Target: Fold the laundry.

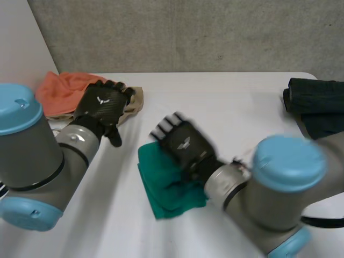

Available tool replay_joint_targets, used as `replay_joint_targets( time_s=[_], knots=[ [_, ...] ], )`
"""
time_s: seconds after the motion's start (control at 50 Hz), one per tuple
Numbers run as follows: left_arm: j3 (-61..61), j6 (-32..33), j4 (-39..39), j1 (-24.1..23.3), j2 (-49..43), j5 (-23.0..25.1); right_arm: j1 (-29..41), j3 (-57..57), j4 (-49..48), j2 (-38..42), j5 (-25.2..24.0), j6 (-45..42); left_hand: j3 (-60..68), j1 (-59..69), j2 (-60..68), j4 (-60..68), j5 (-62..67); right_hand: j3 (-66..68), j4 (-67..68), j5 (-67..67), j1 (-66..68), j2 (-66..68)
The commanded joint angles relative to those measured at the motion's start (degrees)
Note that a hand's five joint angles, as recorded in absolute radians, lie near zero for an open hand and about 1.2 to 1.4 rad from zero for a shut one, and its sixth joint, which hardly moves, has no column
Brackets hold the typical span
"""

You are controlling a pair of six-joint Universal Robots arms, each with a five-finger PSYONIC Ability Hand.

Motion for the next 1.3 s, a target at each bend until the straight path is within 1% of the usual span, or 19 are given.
replay_joint_targets(
  time_s=[0.02, 0.1, 0.22, 0.28, 0.3, 0.38, 0.44, 0.5, 0.56, 0.7, 0.76, 0.84, 0.9, 0.96, 0.98, 1.06, 1.14, 1.24, 1.3],
  knots=[
    [8.24, -13.51, -0.75, -5.52, -5.42, -0.07, -8.82, -2.05, 9.71, -6.46, -2.65, 23.13, 0.35, 1.33, 0.68, 0.91, -0.39, -2.22, -2.31, -2.76, -3.09, -2.08],
    [12.03, -18.17, -2.33, -9.83, -10.78, -0.07, -10.93, -7.23, 17.18, -2.86, -3.88, 26.83, 1.35, 2.34, 1.68, 1.92, 0.62, -2.22, -2.31, -2.76, -3.09, -2.08],
    [15.46, -22.13, -4.53, -13.0, -19.74, -1.56, -11.63, -15.14, 23.87, 6.54, -3.79, 27.28, 1.36, 2.34, 1.69, 1.92, 0.62, -2.22, -2.31, -2.76, -3.09, -2.08],
    [15.9, -22.84, -6.46, -13.88, -23.52, -5.94, -11.37, -17.69, 25.71, 11.1, -4.58, 27.45, 1.19, 2.17, 1.52, 1.75, 0.45, -2.22, -2.31, -2.76, -3.09, -2.08],
    [15.46, -22.58, -7.6, -14.06, -24.4, -9.26, -11.2, -18.14, 26.07, 12.17, -4.67, 27.1, 1.19, 2.17, 1.52, 1.75, 0.45, -2.22, -2.31, -2.76, -3.09, -2.08],
    [14.32, -22.49, -9.8, -14.15, -24.85, -14.38, -10.93, -19.11, 26.86, 15.6, -4.59, 25.96, 0.85, 1.84, 1.18, 1.41, 0.11, -2.22, -2.31, -2.76, -3.09, -2.08],
    [12.65, -21.79, -10.33, -13.97, -24.76, -14.57, -11.02, -19.11, 26.95, 16.92, -3.71, 23.16, 0.85, 1.84, 1.18, 1.41, 0.11, -2.22, -2.31, -2.76, -3.09, -2.08],
    [10.89, -18.72, -10.34, -14.14, -24.06, -14.57, -10.93, -19.02, 26.86, 16.4, -3.01, 20.52, 0.52, 1.5, 0.84, 1.08, -0.22, -2.22, -2.31, -2.76, -3.09, -2.08],
    [10.1, -14.94, -10.25, -14.23, -22.57, -14.66, -11.46, -18.58, 26.95, 14.38, -0.2, 17.0, 0.52, 1.5, 0.84, 1.08, -0.22, -2.22, -2.31, -2.76, -3.09, -2.08],
    [12.81, -10.54, -9.98, -13.53, -17.75, -14.13, -10.93, -13.23, 23.27, 5.68, 4.82, 13.92, -1.17, -0.18, -0.84, -0.6, -1.91, -2.22, -2.31, -2.76, -3.09, -2.08],
    [14.66, -9.92, -9.98, -13.36, -15.28, -12.03, -9.8, -7.98, 18.71, 3.05, 5.26, 13.39, -1.34, -0.35, -1.01, -0.77, -2.07, -2.22, -2.31, -2.76, -3.09, -2.08],
    [17.21, -9.74, -9.9, -12.04, -12.37, -4.22, -5.84, -0.4, 12.73, -2.14, 5.61, 12.43, -0.33, 0.66, 0.0, 0.24, -1.07, -2.22, -2.31, -2.76, -3.09, -2.08],
    [18.27, -9.83, -10.33, -8.97, -10.53, 6.92, -2.06, 5.05, 8.24, -3.47, 5.79, 11.28, 0.34, 1.33, 0.67, 0.9, -0.4, -2.22, -2.31, -2.76, -3.09, -2.08],
    [18.54, -10.01, -10.6, -8.08, -10.08, 14.15, 0.4, 9.17, 4.04, -2.94, 5.79, 10.58, 0.52, 1.5, 0.84, 1.08, -0.22, -2.22, -2.31, -2.76, -3.09, -2.08],
    [18.88, -10.18, -10.69, -7.82, -10.08, 17.91, 0.76, 9.98, 3.06, -2.5, 5.87, 10.58, 0.85, 1.83, 1.18, 1.41, 0.11, -2.22, -2.31, -2.76, -3.09, -2.08],
    [19.24, -10.27, -12.44, -7.64, -10.08, 23.74, 1.46, 11.65, -1.78, 1.89, 7.28, 10.14, 0.68, 1.67, 1.01, 1.25, -0.05, -2.22, -2.31, -2.76, -3.09, -2.08],
    [19.5, -10.27, -13.41, -7.47, -10.08, 24.02, 1.64, 11.3, -5.56, 5.32, 8.95, 8.47, 0.52, 1.5, 0.85, 1.08, -0.22, -2.22, -2.31, -2.76, -3.09, -2.08],
    [18.98, -10.45, -13.41, -7.55, -10.17, 24.1, 1.02, 10.51, -11.8, 7.43, 8.86, 6.45, 0.35, 1.33, 0.68, 0.91, -0.39, -2.15, -2.24, -2.69, -3.02, -2.01],
    [18.8, -10.53, -13.41, -7.55, -10.35, 24.01, 0.85, 9.99, -15.4, 7.87, 8.51, 6.27, 0.35, 1.33, 0.68, 0.91, -0.39, 7.6, 7.51, 7.07, 6.73, 7.74]
  ],
)
